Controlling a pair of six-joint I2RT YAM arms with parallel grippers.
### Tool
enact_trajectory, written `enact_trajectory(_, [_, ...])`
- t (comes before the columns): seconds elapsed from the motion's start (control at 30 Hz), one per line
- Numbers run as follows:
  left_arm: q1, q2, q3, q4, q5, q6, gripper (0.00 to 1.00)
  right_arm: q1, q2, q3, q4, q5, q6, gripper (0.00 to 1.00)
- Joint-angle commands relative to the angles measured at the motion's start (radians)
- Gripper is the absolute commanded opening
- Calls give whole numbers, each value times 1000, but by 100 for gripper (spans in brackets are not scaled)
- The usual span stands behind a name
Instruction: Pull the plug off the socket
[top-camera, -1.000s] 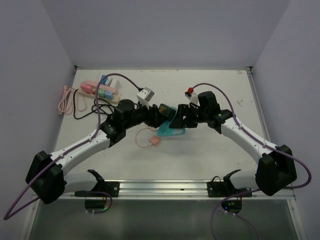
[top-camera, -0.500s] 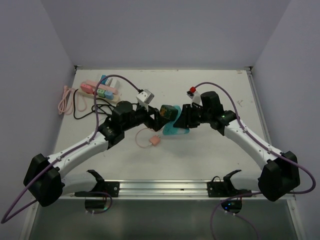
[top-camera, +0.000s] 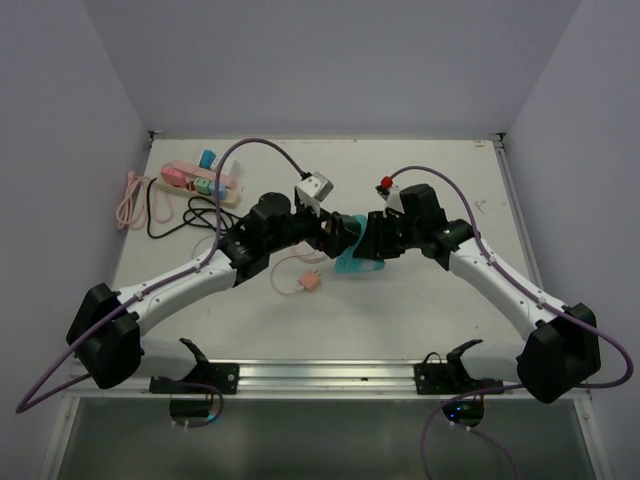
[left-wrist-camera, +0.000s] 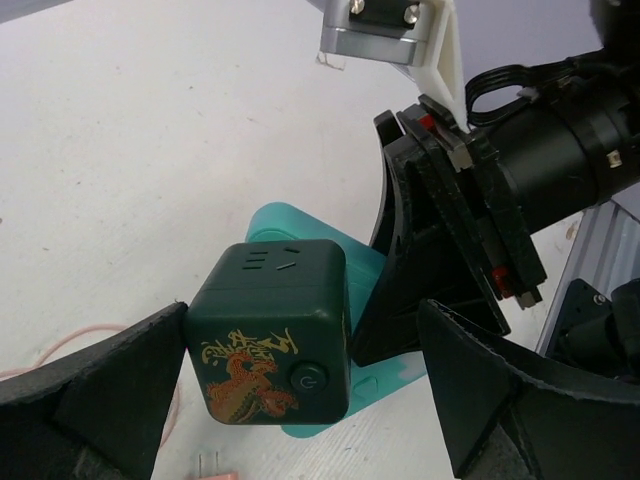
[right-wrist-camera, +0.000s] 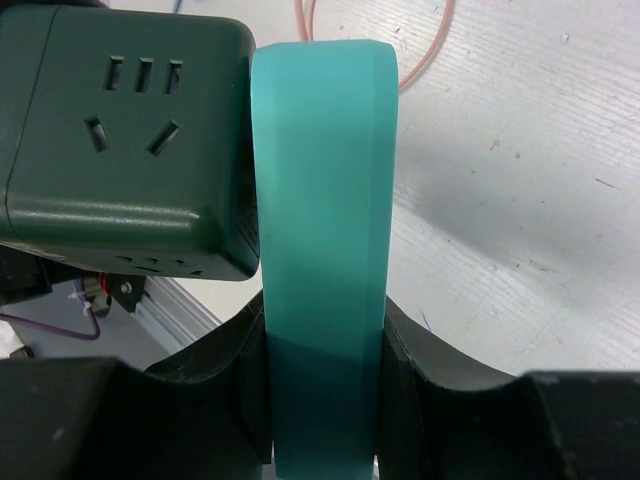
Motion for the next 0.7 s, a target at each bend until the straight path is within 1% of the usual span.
enact_trajectory(0.0, [-16,39,58,-30,-58,41,97,10,-46,68,17,8,-15,0])
enact_trajectory(0.03, [-16,45,61,-35,-61,44,96,12,-47,69,13,8,-18,0])
enact_trajectory(0.1, [-18,62,71,-50,-65,53,91,17,-49,71,10,8,-24,0])
enact_trajectory(0.17, [-18,72,72,-55,-61,55,84,20,-50,69,9,13,-27,0])
enact_trajectory(0.2, [-20,75,75,-56,-49,55,74,21,-52,66,9,16,-32,0])
enact_trajectory(0.27, [-23,75,74,-56,-36,52,61,21,-50,60,9,19,-37,0])
enact_trajectory(0.3, [-24,72,72,-55,-23,48,44,21,-52,56,10,25,-46,0])
enact_trajectory(0.37, [-24,64,66,-55,-18,42,23,23,-52,33,18,48,-55,0])
enact_trajectory(0.4, [-24,50,57,-53,-18,35,2,21,-47,25,18,80,-57,0])
enact_trajectory(0.43, [-24,41,51,-55,-18,30,0,21,-43,19,13,106,-64,0])
enact_trajectory(0.53, [-23,-7,26,-75,-36,18,0,20,-6,11,-20,206,-89,0])
enact_trajectory(0.67, [-16,-86,-3,-119,-55,10,0,-35,22,-30,-25,284,-75,0])
